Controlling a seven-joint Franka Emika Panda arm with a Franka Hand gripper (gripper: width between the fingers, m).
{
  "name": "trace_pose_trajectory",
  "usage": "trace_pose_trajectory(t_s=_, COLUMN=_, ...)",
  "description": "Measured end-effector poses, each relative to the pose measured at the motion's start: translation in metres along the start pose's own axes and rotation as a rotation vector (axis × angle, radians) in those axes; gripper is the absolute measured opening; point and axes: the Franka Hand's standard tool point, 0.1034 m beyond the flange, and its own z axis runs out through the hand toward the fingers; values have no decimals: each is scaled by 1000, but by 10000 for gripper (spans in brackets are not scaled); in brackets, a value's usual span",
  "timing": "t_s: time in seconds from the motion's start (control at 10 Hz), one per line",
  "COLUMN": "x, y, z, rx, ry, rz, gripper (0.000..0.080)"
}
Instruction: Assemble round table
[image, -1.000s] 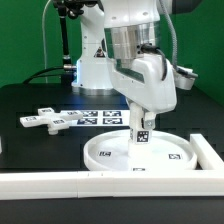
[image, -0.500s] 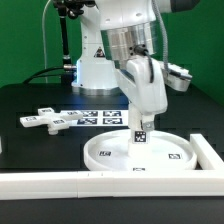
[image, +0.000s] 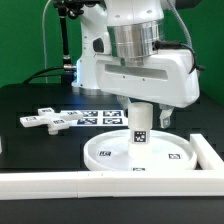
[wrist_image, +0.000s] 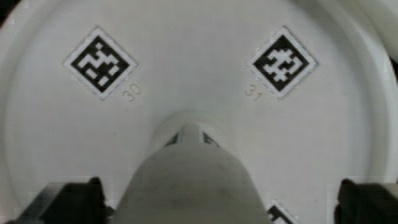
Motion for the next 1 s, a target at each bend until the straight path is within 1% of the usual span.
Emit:
trace_pose_trajectory(t_s=0.2, x=0, y=0, z=0, rx=-1, ry=0, rz=-156, gripper=649)
trace_pose_trajectory(t_s=0.4, x=7, y=5, z=-1, rx=0, ry=-1, rz=-398, gripper=649)
trace_pose_trajectory(t_s=0.6, x=12, y=5, z=-4, rx=-11, ry=29, rz=-723, gripper=649)
trace_pose_trajectory(t_s=1.0, x=15, y=7, z=-5, rx=-23, ry=31, rz=-1026, gripper=649)
